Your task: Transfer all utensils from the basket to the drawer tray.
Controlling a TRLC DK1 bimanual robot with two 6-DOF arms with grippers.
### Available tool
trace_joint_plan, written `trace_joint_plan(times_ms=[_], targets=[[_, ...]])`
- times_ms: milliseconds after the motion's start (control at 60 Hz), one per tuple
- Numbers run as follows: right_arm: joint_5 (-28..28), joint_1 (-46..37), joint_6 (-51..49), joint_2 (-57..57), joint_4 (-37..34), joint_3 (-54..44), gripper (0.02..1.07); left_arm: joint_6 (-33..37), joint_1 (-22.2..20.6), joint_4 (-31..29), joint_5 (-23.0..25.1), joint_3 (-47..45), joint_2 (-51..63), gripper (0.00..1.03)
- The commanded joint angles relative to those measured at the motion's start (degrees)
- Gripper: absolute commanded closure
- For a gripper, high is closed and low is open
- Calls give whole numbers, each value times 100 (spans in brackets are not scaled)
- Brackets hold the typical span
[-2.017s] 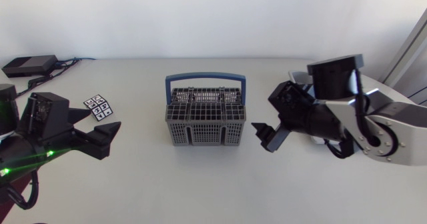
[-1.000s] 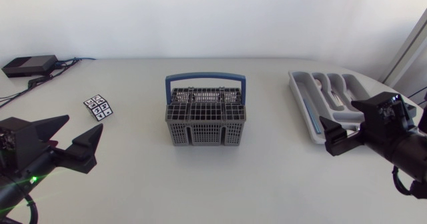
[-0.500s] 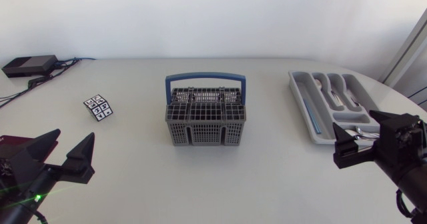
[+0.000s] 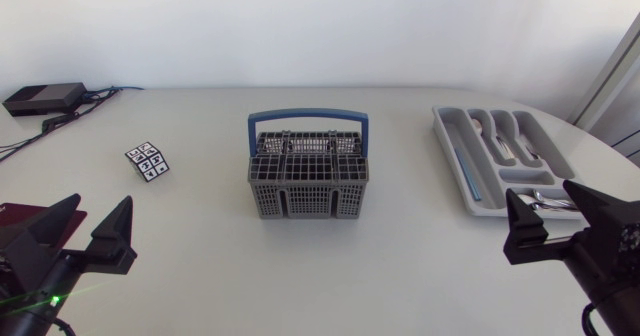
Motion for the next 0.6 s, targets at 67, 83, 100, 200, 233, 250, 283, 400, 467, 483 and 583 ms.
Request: trace_joint_plan(times_ms=[67,83,100,200,233,250,283,400,467,483,583], targets=[[76,70,567,-480,-88,-318,6,-141,43,1,3,-250,-36,6],[78,73,611,-534,-95,-341,6,-141,43,1,3,-250,-36,6],[79,76,648,-581,-102,-362,6,-141,43,1,3,-250,-36,6],[87,92,883,-872,-143,-490,6,-141,43,1,3,-250,-36,6],[90,97,963,-972,-157,-534,6,-141,43,1,3,-250,-36,6],[91,100,1004,-1022,-165,-556,6,-141,43,1,3,-250,-36,6],[93,104,1057,-1087,-174,-585,6,-141,43,1,3,-250,-36,6],[93,104,1057,-1087,-174,-585,6,-141,43,1,3,-250,-36,6],[93,104,1057,-1087,-174,-585,6,-141,43,1,3,-250,-36,6],[93,104,1057,-1087,-174,-585,6,-141,43,1,3,-250,-36,6],[93,104,1057,-1087,-174,-585,6,-141,43,1,3,-250,-36,6]])
